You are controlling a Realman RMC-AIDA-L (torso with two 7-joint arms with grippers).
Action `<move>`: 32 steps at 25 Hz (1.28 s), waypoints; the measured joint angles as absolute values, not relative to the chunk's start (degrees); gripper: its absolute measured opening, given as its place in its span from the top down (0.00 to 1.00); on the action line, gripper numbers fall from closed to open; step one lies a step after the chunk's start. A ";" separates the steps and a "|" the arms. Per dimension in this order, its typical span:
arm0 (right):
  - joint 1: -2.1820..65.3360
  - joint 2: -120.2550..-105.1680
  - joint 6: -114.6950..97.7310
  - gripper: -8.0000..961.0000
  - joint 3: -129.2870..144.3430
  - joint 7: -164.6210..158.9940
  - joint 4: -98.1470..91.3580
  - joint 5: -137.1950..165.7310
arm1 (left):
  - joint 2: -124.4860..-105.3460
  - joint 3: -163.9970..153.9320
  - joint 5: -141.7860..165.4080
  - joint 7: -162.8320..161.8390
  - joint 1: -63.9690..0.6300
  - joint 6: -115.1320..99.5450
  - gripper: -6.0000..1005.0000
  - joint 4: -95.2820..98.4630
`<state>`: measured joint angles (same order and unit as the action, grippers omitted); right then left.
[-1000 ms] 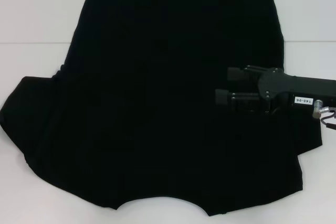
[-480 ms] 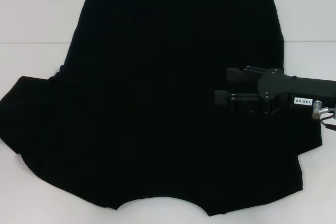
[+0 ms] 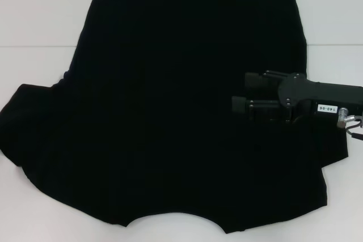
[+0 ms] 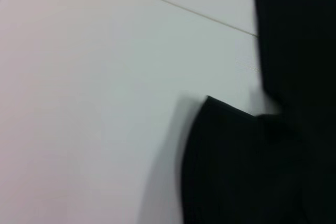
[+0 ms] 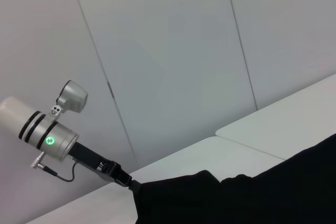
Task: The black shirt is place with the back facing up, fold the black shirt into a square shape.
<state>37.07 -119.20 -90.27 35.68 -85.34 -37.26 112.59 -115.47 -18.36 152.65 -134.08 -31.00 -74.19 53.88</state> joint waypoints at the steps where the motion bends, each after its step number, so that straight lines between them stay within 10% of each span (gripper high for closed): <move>1: 37.10 -119.20 -90.27 0.05 35.68 -85.34 -37.26 112.59 | -115.47 -18.37 152.48 -134.01 -31.13 -74.81 0.99 53.88; 32: 36.86 -119.09 -90.27 0.05 35.58 -85.25 -37.17 112.59 | -115.45 -14.99 147.58 -133.36 -30.22 -78.81 0.98 53.65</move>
